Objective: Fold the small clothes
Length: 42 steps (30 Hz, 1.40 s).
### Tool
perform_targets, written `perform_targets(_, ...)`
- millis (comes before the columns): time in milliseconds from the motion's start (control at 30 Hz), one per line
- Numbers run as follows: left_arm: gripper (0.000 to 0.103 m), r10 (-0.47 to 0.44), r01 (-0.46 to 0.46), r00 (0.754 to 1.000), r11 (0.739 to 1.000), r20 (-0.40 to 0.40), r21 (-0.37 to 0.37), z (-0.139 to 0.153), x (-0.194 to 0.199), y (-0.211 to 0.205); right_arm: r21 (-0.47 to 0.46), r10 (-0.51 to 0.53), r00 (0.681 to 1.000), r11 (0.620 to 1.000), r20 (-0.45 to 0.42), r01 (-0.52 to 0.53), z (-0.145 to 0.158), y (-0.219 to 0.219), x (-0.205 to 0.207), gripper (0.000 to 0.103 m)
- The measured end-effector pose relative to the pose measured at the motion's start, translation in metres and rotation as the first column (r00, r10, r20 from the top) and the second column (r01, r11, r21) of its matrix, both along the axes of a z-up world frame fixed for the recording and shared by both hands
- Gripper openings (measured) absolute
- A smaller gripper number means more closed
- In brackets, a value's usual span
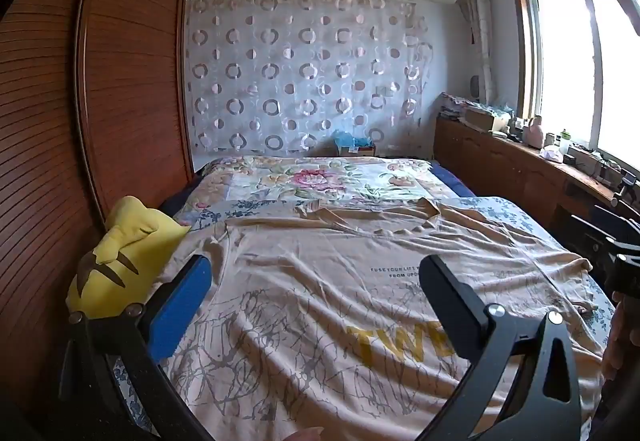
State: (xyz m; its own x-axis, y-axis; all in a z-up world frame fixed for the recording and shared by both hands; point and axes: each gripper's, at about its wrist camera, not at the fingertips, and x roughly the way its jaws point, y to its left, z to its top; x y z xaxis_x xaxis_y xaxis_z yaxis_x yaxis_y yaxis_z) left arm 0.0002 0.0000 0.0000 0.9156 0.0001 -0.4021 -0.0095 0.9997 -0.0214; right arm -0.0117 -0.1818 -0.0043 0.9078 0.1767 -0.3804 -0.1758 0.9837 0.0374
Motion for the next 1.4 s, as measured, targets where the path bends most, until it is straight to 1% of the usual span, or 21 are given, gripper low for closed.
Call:
perform_targets(33, 0.103, 0.000, 0.000, 1.000, 1.000, 0.002, 0.000, 0.000, 0.000, 0.000, -0.003, -0.001, 1.000, 1.000, 0.014, 0.001, 0.000, 0.000, 0.000, 0.103)
perform_targets(167, 0.103, -0.002, 0.002, 1.000, 1.000, -0.002, -0.004, 0.000, 0.001, 0.000, -0.003, 0.000, 1.000, 1.000, 0.008, 0.001, -0.002, 0.001, -0.001, 0.103)
perform_targets(333, 0.103, -0.003, 0.003, 1.000, 1.000, 0.002, -0.003, 0.001, 0.003, 0.001, -0.003, -0.004, 1.000, 1.000, 0.006, 0.004, 0.003, -0.003, -0.001, 0.103)
perform_targets(367, 0.103, -0.001, 0.001, 1.000, 1.000, 0.003, 0.001, 0.002, 0.000, 0.001, -0.001, -0.005, 1.000, 1.000, 0.001, 0.005, 0.001, -0.001, 0.003, 0.103)
perform_targets(633, 0.103, -0.001, 0.001, 1.000, 1.000, 0.014, 0.001, 0.001, 0.001, 0.002, 0.003, -0.013, 1.000, 1.000, 0.003, 0.013, 0.000, -0.004, 0.001, 0.103)
perform_targets(833, 0.103, -0.001, 0.001, 1.000, 1.000, 0.018, 0.000, 0.004, -0.001, 0.001, 0.001, -0.015, 1.000, 1.000, 0.007, 0.015, 0.001, -0.004, 0.000, 0.103)
perform_targets(900, 0.103, 0.001, -0.001, 1.000, 1.000, 0.024, -0.002, 0.011, -0.004, -0.001, 0.001, -0.015, 1.000, 1.000, 0.006, 0.015, 0.002, -0.004, 0.001, 0.103)
perform_targets(1033, 0.103, 0.004, -0.004, 1.000, 1.000, 0.029, -0.003, 0.015, -0.003, -0.001, 0.002, -0.016, 1.000, 1.000, 0.008, 0.016, 0.002, -0.004, 0.001, 0.103)
perform_targets(1400, 0.103, 0.004, -0.004, 0.999, 1.000, 0.032, 0.000, 0.015, -0.005, -0.001, 0.002, -0.015, 1.000, 1.000, 0.012, 0.015, 0.002, -0.003, 0.001, 0.103)
